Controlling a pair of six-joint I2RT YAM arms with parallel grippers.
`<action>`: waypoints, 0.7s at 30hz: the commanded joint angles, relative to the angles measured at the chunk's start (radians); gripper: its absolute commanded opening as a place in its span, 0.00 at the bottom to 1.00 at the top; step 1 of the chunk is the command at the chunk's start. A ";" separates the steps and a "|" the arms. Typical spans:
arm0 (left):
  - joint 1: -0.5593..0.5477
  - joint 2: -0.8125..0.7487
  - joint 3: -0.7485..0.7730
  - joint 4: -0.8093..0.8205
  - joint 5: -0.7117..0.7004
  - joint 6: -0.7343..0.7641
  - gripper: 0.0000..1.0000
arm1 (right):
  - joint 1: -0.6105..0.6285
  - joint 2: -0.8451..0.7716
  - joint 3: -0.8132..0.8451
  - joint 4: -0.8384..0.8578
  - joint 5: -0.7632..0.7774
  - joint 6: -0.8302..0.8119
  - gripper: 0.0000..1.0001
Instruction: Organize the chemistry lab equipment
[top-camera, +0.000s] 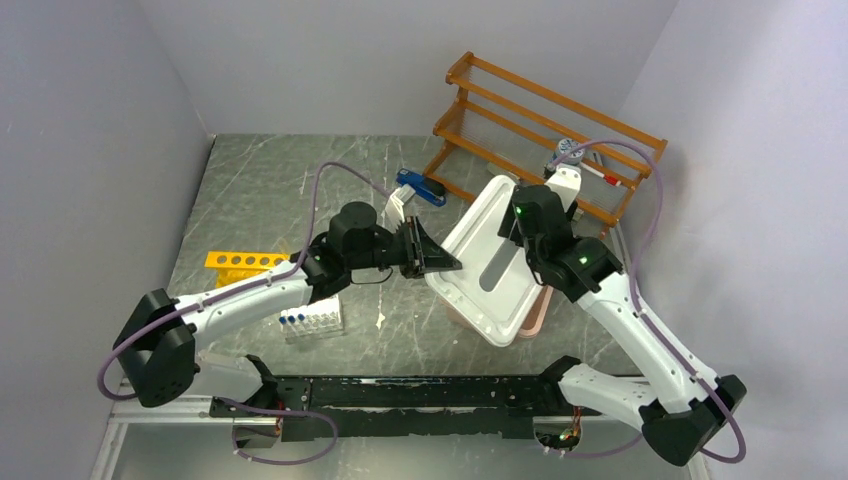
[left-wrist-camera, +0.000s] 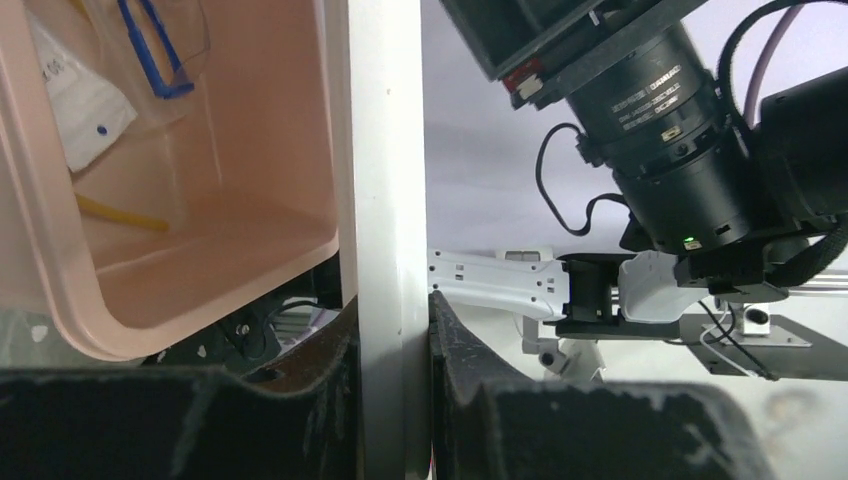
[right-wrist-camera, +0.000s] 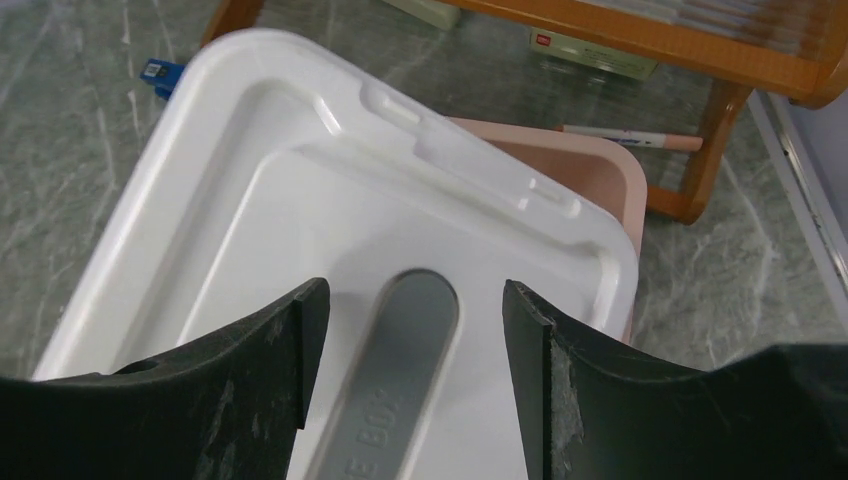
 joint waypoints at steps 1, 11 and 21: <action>-0.028 -0.007 -0.042 0.219 -0.038 -0.127 0.05 | -0.006 0.031 -0.010 0.006 0.059 0.022 0.67; -0.035 0.065 -0.083 0.246 -0.155 -0.120 0.07 | -0.083 0.112 -0.067 0.087 -0.038 -0.002 0.67; -0.040 0.102 -0.013 -0.031 -0.116 0.116 0.60 | -0.202 0.120 -0.146 0.143 -0.174 -0.036 0.67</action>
